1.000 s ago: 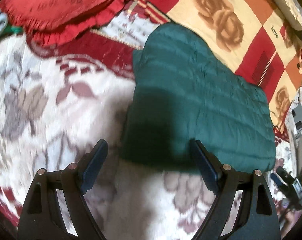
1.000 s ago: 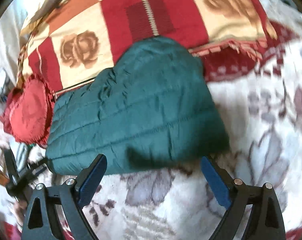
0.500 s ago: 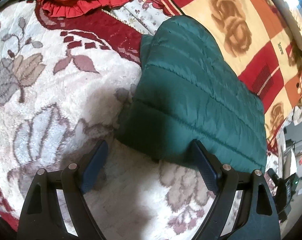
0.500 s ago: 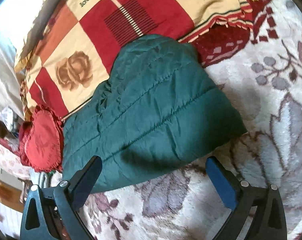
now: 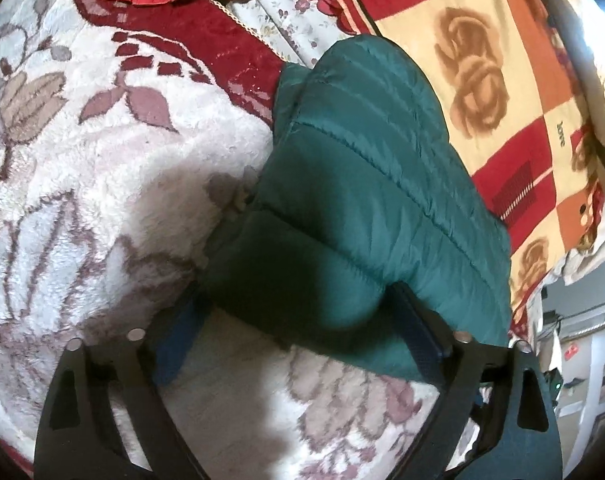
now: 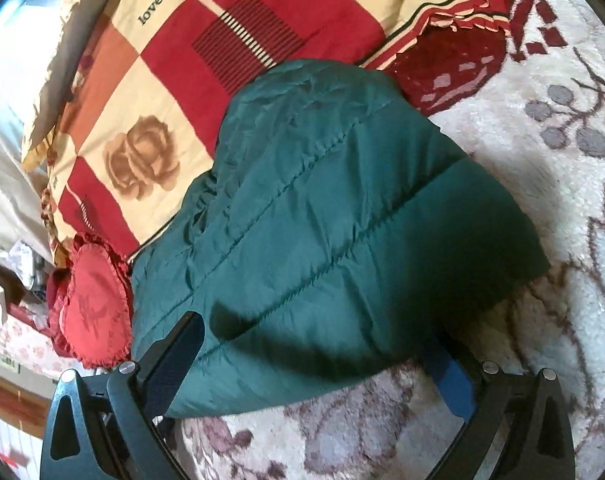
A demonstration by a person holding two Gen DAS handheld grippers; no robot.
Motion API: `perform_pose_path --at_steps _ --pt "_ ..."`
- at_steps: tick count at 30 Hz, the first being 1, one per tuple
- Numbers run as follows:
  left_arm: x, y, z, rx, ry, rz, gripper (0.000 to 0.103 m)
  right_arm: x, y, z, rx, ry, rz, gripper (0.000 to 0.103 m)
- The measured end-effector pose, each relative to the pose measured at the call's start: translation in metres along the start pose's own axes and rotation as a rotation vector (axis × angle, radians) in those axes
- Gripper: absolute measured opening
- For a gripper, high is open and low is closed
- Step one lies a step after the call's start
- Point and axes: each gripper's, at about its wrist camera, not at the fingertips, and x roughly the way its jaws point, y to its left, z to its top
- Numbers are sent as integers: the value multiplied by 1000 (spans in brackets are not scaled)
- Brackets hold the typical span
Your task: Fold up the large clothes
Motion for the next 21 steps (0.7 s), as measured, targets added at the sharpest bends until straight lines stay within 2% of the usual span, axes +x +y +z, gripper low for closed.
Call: perform_pose_path --at_steps 5,8,10,12,13,15,18,21 --pt "7 -9 7 -20 -3 21 98 8 9 4 -23 10 -36 103" --pt "10 -7 11 -36 8 7 98 12 10 8 -19 10 -14 102" --pt "8 -5 12 -45 -1 -9 90 12 7 10 1 -7 16 89" --pt "3 -5 12 -42 -15 -30 67 12 5 11 9 -14 25 65" --pt "0 -4 12 -48 -21 -48 61 11 6 12 3 -15 35 61" --pt "-4 -5 12 -53 -31 -60 43 6 12 11 -40 -11 28 45" --pt "-12 -12 12 -10 -44 -55 33 -7 23 11 -94 -18 30 30" --pt "-26 -16 9 18 -56 -56 31 -24 34 6 -145 -24 37 27"
